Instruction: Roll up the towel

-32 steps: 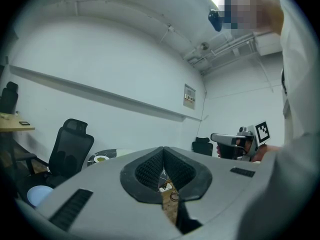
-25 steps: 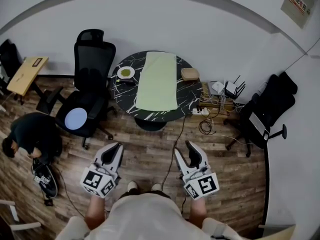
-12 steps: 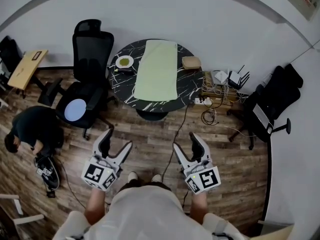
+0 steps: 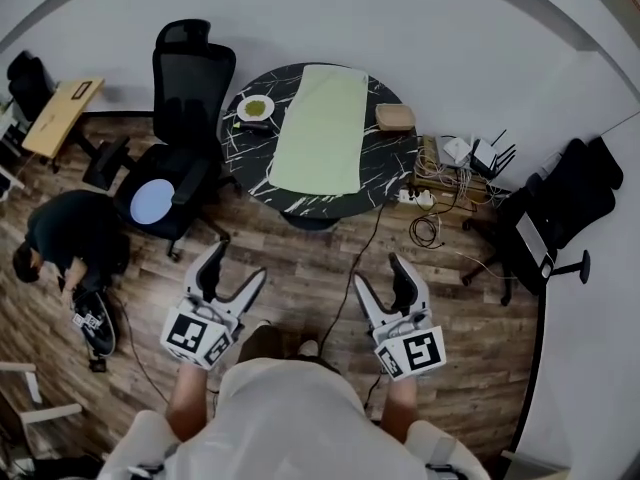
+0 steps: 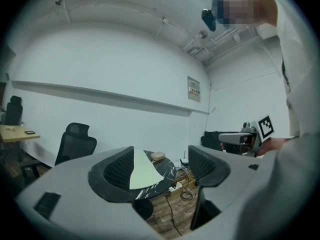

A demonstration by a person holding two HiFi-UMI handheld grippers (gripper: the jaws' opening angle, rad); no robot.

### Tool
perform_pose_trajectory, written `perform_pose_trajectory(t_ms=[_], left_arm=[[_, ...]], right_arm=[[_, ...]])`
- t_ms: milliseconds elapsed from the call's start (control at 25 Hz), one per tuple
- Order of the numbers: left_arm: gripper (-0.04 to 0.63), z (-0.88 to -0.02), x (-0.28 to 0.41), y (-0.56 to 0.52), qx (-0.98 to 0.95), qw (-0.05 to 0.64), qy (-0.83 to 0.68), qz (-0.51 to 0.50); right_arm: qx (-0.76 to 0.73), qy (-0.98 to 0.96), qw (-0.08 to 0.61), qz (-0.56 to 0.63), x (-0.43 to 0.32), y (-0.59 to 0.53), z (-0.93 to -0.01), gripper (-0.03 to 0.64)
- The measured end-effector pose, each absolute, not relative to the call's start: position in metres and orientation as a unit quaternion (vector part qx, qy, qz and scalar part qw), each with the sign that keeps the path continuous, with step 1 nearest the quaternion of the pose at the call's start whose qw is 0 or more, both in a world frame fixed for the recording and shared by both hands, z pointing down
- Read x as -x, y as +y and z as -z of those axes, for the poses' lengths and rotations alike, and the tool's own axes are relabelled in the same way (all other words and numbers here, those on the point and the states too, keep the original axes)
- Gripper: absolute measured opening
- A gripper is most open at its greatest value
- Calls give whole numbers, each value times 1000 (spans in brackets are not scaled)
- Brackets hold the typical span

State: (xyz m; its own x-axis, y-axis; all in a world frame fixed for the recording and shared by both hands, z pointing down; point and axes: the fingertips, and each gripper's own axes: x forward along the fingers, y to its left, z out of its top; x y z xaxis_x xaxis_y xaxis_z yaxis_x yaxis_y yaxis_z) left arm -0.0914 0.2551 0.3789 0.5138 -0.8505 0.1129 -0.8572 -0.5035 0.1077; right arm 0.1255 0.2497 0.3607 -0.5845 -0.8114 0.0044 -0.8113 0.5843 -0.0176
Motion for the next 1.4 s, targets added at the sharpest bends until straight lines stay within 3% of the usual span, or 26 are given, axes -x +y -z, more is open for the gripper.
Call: perform_pose_trajectory(t_ms=[400, 560, 720, 1160, 1280, 1400], left_arm=[[314, -403, 116, 160, -864, 88, -495, -22], [314, -415, 125, 97, -876, 74, -475, -49], [314, -424, 136, 37, -886, 66, -452, -78], [314, -461, 128, -55, -891, 125, -421, -117], [314, -483, 114, -63, -884, 139, -420, -152], [314, -527, 103, -64, -880, 130, -392, -234]], right_arm=[[462, 886, -40, -9, -105, 162, -380, 249], [474, 875, -89, -33, -84, 106, -385, 252], [486, 869, -93, -5, -66, 48, -389, 253], [513, 849, -122, 36, -93, -46, -423, 253], [481, 861, -163, 37, -101, -60, -443, 253], [407, 874, -267, 1, -99, -64, -481, 253]])
